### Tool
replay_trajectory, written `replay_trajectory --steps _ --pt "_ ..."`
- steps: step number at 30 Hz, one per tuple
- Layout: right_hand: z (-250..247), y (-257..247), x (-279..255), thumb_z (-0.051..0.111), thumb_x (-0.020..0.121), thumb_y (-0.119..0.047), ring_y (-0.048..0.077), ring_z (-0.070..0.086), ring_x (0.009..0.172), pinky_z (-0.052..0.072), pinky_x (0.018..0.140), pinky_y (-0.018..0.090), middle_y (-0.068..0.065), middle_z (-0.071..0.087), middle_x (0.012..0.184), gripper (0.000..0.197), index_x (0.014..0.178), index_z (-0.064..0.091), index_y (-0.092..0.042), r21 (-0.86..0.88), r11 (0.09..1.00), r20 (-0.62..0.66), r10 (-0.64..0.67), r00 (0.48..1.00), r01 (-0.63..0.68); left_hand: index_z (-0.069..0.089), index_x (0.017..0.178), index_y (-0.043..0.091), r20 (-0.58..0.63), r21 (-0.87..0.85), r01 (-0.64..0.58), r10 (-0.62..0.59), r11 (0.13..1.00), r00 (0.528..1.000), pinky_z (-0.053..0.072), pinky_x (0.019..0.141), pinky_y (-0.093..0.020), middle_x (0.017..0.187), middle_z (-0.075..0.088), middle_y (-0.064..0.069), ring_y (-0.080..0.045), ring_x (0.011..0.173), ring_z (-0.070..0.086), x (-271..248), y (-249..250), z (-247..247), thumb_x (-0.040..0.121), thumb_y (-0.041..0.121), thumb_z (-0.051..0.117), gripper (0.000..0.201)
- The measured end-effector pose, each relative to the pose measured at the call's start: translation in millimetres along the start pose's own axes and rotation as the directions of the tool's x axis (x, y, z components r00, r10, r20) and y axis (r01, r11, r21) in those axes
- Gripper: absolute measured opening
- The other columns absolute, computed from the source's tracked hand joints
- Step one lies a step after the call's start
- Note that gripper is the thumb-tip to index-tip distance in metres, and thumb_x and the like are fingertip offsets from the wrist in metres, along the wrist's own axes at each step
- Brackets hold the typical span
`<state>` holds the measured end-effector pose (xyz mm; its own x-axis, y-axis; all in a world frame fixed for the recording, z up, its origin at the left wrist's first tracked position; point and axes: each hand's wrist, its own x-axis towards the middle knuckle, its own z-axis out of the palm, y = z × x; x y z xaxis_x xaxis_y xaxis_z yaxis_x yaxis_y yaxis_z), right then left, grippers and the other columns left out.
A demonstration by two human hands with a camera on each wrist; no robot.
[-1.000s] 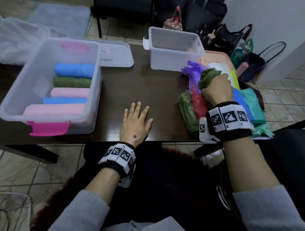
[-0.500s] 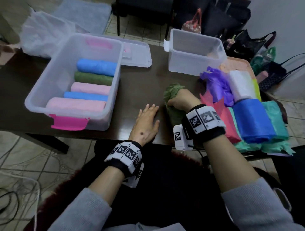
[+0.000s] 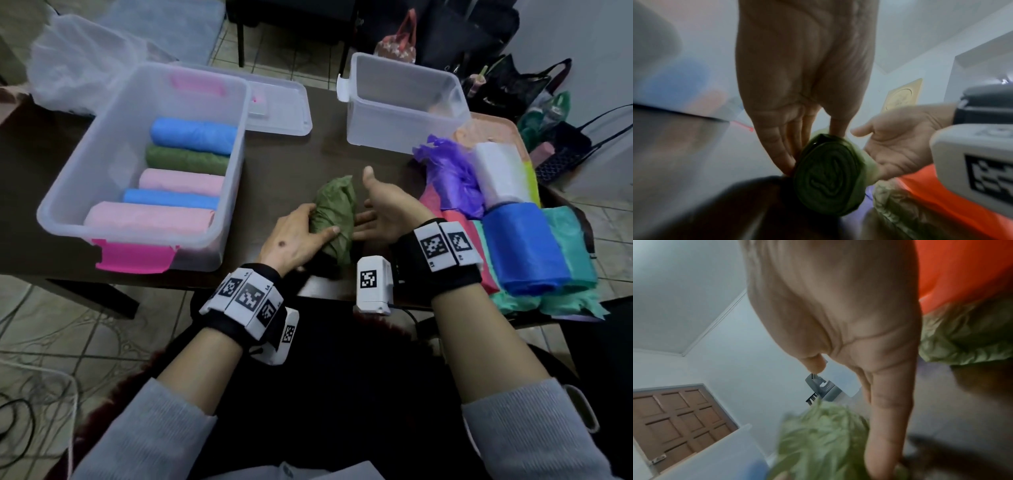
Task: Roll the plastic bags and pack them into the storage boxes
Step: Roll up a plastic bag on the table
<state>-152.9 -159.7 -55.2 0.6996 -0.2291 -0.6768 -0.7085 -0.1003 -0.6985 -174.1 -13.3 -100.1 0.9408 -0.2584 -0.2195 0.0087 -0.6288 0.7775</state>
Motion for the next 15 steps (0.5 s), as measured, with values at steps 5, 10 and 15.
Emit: replay_trajectory --steps 5,10,15 --pt "-5.3 12.9 -1.6 0.027 0.103 -0.018 0.031 0.056 0.077 0.048 0.077 0.039 0.023 0.055 0.113 0.035 0.13 0.037 0.001 -0.028 0.999 -0.017 0.019 1.0 -0.02 0.044 0.137 0.018 -0.075 -0.066 0.074 -0.079 0.995 0.994 0.036 0.101 -0.029 0.135 0.054 -0.005 -0.024 0.126 0.047 5.3 0.0 -4.8 0.096 0.031 0.047 0.043" --pt "-0.7 23.3 0.4 0.045 0.091 0.002 0.017 0.054 0.058 0.052 0.055 0.025 0.009 0.054 0.07 0.014 0.088 0.059 0.001 -0.231 0.968 -0.036 -0.114 0.993 0.102 0.036 0.14 0.019 -0.018 -0.146 -0.002 -0.001 0.989 1.0 0.038 0.102 -0.029 0.138 0.051 -0.001 -0.019 0.126 0.048 -6.1 7.8 0.5 0.085 0.053 0.057 0.068" --pt "5.2 19.9 -8.0 0.033 0.092 0.003 0.023 0.053 0.058 0.051 0.045 0.023 0.016 0.054 0.069 0.026 0.075 0.052 0.001 -0.012 0.999 0.069 -0.046 0.997 0.047 0.035 0.141 0.02 0.069 0.131 -0.042 0.033 0.99 0.997 0.042 0.1 -0.034 0.133 0.054 -0.006 -0.026 0.122 0.05 -4.0 6.7 2.6 0.075 0.03 0.072 0.077"
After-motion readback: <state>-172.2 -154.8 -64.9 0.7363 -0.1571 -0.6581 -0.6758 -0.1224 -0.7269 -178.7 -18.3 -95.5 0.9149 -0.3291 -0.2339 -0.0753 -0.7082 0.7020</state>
